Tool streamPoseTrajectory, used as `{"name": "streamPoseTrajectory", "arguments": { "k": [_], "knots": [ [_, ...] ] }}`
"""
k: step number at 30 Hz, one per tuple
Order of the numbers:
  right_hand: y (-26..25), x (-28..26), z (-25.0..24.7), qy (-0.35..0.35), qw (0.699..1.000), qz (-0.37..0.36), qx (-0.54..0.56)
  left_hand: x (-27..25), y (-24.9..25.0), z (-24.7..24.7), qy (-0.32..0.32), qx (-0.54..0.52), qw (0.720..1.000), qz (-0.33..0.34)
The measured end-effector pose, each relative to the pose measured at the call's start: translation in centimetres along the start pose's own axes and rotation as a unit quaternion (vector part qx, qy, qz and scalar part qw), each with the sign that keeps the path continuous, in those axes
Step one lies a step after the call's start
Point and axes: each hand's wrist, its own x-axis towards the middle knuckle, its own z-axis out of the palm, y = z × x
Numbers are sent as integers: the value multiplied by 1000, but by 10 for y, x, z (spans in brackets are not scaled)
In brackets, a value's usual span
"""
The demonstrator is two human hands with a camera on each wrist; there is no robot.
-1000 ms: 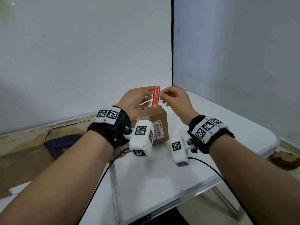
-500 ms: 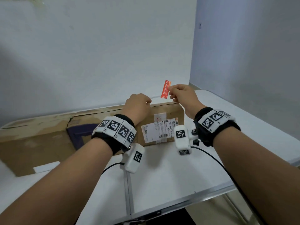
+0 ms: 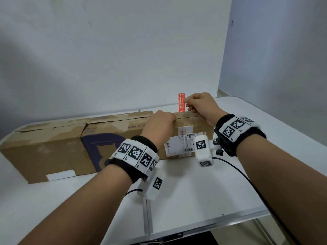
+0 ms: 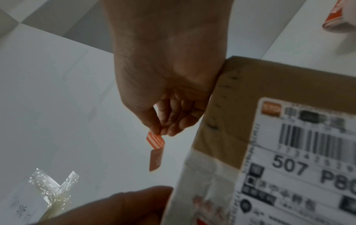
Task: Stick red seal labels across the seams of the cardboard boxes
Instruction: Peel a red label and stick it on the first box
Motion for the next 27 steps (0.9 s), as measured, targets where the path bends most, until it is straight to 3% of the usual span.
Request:
{"name": "streamPoseTrajectory", "arguments": {
  "k": [5, 12, 19, 23, 27],
  "knots": [
    [5, -3, 1, 1, 1000, 8, 7, -1, 1, 3, -12, 41, 999, 10],
    [10, -9, -2, 20, 999, 2, 30, 2, -2, 4, -32, 13, 999, 11],
    [12, -14, -6, 4, 1000, -7, 18, 3, 2, -2, 47, -101, 994, 7],
    [12, -14, -6, 5, 1000, -6, 19, 11, 2, -6, 10, -175, 984, -18],
    [13, -14, -5, 4, 1000, -7, 17, 11, 2, -2, 37, -199, 979, -16]
  ]
}}
